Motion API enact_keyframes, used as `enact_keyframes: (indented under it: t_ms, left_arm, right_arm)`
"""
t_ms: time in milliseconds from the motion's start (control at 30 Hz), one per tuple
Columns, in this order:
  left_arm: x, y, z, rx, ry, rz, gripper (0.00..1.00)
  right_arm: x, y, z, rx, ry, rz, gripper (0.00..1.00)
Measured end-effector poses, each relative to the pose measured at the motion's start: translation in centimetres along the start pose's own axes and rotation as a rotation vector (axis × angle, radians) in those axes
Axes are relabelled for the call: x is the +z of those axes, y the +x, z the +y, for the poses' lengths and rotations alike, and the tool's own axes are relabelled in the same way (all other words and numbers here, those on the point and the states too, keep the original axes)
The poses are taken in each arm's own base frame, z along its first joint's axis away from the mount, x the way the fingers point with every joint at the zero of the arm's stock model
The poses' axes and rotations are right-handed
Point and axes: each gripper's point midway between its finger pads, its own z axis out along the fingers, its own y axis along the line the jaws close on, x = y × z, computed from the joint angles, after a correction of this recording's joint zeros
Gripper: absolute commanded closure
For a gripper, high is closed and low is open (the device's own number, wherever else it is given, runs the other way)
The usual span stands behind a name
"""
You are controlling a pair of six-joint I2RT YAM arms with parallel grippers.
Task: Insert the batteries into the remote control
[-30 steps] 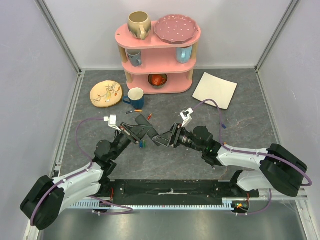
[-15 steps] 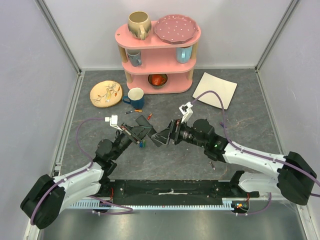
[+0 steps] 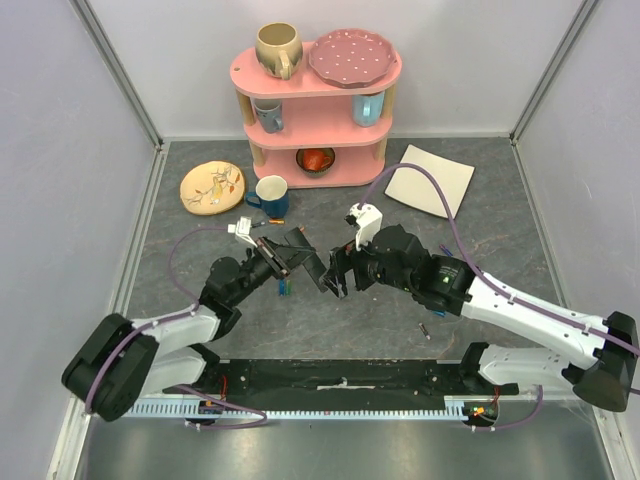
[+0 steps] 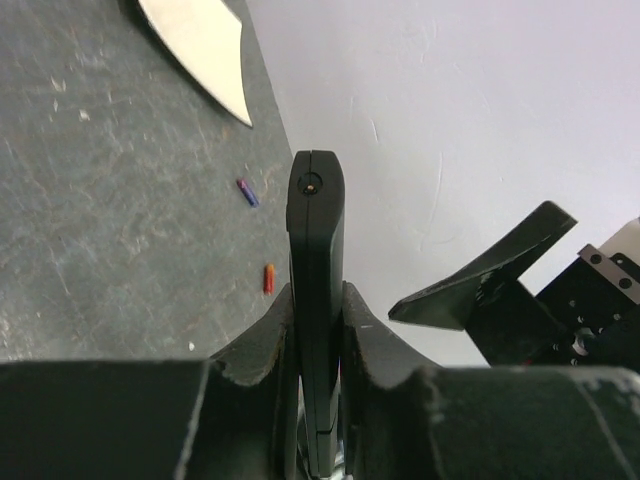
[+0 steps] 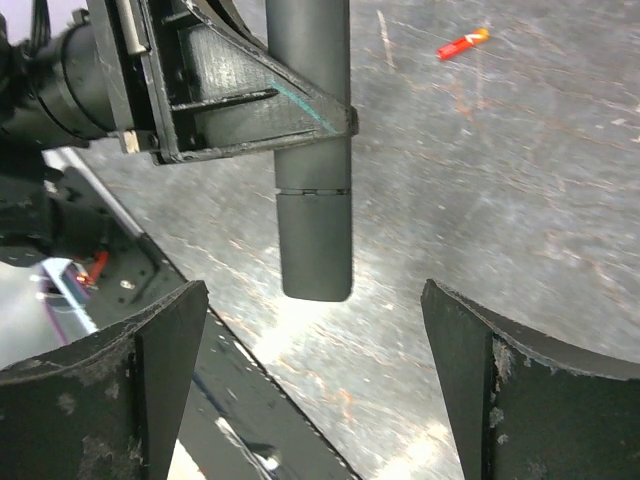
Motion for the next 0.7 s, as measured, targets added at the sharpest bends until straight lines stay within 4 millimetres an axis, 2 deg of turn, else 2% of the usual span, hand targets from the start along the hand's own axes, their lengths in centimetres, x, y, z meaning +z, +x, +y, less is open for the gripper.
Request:
enact_keyframes:
  t_ms: [200,433,700]
  left_arm:
    - [0.7,2.1,0.5,-0.109,0.026,0.114,0.98]
    - [1.5,2.3,-0.8,-0.169,0.096,0.151,0.98]
    - [1.9,3.6,1.7,-0.266,0.022,0.188,0.98]
  right_arm:
    - [-1.1,1.7,-2.0,-0.089,0.117,0.078,0.06]
    - [-1.2,1.8,-2.4,-0.133,0.204,0.132,0.07]
    - [-0.8,1.5,-1.9,-0.142,0.242,0.155,0.10]
